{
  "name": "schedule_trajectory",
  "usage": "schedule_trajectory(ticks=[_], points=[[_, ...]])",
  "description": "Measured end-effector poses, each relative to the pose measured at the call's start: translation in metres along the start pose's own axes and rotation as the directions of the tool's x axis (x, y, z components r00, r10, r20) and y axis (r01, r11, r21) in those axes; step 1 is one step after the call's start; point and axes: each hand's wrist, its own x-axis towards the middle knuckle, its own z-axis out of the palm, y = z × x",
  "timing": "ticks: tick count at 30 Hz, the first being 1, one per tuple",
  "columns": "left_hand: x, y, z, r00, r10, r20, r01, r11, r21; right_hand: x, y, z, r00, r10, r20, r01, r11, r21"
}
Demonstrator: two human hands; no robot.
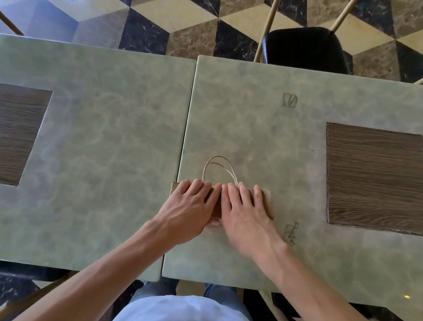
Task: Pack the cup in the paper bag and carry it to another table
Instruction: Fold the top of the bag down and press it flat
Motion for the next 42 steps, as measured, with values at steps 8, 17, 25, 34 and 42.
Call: schedule_trajectory(ticks=[8,17,25,34,42], points=[[-0.015,0.017,0.02,0.987,-0.06,-0.151,0.063,0.998,0.013,-0.009,-0.005,0.037,0.988,0.016,-0.156,-0.01,0.999,0.04],[-0.024,-0.002,0.019,0.998,0.023,-0.064,-0.027,0.998,-0.061,-0.014,0.006,0.036,0.984,0.038,-0.175,-0.015,0.991,0.134],[-0.026,-0.003,0.017,0.998,-0.063,-0.029,0.058,0.986,-0.157,-0.014,0.007,0.032,0.992,0.051,-0.112,-0.027,0.979,0.204],[-0.014,0.02,0.024,0.878,-0.473,-0.075,0.44,0.859,-0.262,-0.002,-0.011,0.036,0.883,0.319,-0.344,-0.208,0.924,0.322],[0.001,0.028,0.027,0.779,-0.603,-0.174,0.545,0.788,-0.287,0.022,-0.03,0.028,0.845,0.45,-0.29,-0.384,0.887,0.257]])
